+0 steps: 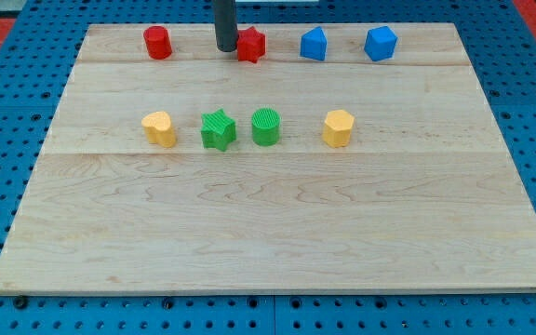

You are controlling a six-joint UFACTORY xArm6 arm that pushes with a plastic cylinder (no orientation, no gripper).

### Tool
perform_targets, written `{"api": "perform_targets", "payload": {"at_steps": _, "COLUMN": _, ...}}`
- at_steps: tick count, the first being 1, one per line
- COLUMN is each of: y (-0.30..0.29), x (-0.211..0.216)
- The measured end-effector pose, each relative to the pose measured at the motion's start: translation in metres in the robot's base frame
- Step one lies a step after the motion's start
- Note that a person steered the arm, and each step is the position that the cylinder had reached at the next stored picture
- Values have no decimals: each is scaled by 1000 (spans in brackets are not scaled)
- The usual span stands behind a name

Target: Place the blue cube top right to the green circle

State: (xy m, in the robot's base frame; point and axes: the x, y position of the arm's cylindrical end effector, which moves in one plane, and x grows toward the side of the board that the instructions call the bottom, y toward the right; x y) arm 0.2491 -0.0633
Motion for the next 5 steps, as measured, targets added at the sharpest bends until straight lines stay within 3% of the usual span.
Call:
{"api": "perform_targets", "payload": {"at_steps": 1, "y": 23, "x": 48}}
{"api": "perform_targets", "payload": {"at_steps": 3, "y": 288, "x": 29}}
{"api": "perform_targets", "payload": {"at_steps": 4, "y": 365, "x": 27}}
{"api": "perform_targets", "payload": {"at_steps": 5, "y": 386, "x": 28}}
